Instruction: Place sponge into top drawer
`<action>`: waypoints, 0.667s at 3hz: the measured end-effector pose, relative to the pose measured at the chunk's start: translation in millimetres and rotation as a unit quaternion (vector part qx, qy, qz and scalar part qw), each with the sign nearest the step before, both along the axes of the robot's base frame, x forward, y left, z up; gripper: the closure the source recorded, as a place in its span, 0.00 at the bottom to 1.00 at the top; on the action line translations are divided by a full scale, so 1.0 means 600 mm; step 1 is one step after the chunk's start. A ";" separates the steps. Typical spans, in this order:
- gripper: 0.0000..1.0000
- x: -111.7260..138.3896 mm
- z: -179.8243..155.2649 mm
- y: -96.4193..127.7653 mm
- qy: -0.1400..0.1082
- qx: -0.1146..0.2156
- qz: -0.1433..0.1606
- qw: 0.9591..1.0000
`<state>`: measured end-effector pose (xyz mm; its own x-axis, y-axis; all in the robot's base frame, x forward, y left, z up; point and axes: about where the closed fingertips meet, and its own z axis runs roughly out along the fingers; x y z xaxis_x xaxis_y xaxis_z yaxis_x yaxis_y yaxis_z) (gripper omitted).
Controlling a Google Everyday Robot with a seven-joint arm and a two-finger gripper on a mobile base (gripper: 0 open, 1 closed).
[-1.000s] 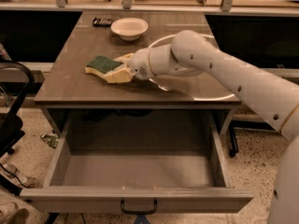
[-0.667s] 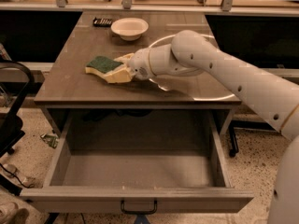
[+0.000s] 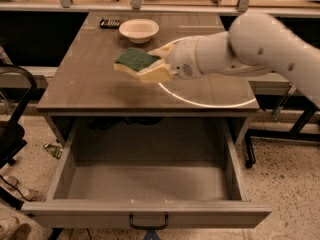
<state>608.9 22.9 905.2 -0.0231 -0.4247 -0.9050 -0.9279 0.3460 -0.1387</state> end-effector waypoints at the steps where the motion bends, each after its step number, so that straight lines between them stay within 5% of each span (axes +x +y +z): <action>1: 1.00 -0.112 0.049 -0.115 -0.019 -0.020 -0.032 0.999; 2: 1.00 -0.175 0.031 -0.178 -0.012 -0.045 -0.050 0.998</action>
Offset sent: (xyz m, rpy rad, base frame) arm -0.1521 -0.1613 0.0019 -0.1482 0.0002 -0.1572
